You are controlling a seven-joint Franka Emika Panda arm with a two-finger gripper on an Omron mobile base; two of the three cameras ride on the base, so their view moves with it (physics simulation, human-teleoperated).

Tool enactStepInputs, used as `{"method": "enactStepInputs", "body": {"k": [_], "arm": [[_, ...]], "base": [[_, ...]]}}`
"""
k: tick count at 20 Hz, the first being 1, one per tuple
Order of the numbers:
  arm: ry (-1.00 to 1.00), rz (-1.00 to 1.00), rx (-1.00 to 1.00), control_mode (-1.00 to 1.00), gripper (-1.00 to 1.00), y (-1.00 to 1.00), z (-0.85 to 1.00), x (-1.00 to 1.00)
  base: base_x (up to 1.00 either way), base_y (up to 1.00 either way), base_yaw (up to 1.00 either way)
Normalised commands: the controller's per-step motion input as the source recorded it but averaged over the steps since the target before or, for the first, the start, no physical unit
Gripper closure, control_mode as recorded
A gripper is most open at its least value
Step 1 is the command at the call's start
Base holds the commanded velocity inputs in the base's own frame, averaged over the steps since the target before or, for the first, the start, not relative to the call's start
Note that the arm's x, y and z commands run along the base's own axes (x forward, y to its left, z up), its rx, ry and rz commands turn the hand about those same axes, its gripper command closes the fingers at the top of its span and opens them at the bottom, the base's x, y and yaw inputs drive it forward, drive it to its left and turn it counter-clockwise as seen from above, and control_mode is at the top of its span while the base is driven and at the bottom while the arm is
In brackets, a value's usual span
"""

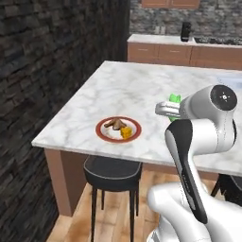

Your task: Take the cheese, chicken drumstick, and corn from the fridge and place them on the plate on the dining counter to create an appetizer plate.

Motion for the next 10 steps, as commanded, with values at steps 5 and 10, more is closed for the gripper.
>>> {"method": "enactStepInputs", "body": {"k": [5,10], "arm": [[0.00,0.00,0.00,1.00,1.00,0.00,0.00,0.00],[0.00,0.00,0.00,1.00,1.00,0.00,0.00,0.00]], "base": [[0.15,0.83,-0.53],[0.09,0.80,-0.54]]}}
